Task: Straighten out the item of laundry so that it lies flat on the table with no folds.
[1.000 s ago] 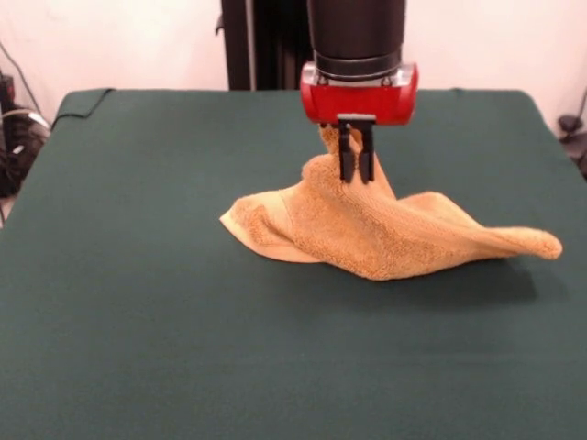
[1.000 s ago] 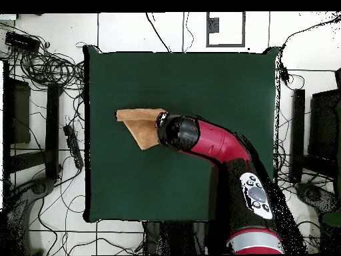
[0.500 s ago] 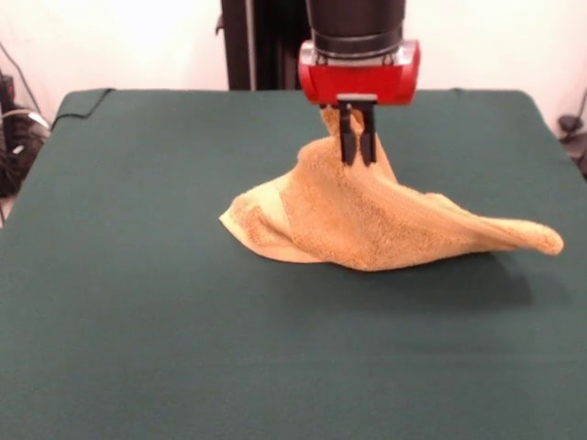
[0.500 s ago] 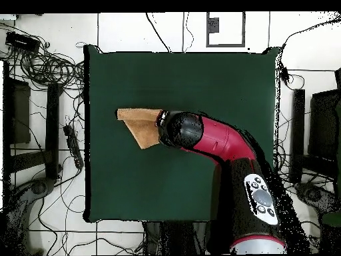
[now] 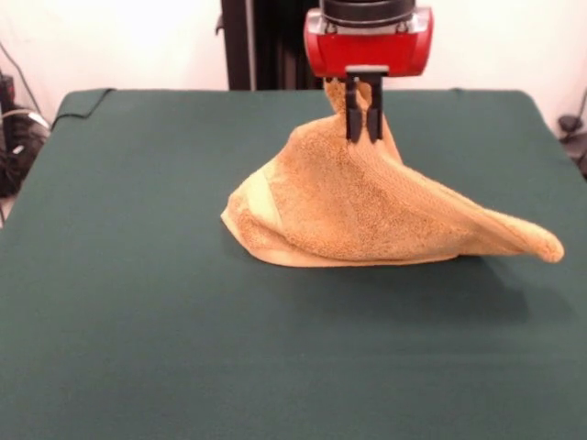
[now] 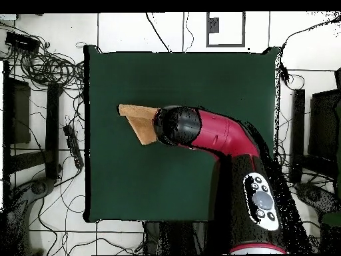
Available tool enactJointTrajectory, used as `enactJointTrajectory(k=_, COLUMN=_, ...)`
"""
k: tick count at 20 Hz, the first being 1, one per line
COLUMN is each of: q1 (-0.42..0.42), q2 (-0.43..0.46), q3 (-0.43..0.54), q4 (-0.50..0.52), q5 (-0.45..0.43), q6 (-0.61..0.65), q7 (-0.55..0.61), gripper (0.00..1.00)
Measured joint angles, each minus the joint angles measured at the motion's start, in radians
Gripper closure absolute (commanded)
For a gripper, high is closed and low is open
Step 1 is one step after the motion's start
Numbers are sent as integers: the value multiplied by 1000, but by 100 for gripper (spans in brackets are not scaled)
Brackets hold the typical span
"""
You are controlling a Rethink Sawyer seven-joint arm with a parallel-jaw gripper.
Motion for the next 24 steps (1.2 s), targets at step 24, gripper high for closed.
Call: enactJointTrajectory(k=24, q1=46, q2=55, q3=27, q4=-53, q5=-64, q6=2, q7=0, gripper=100)
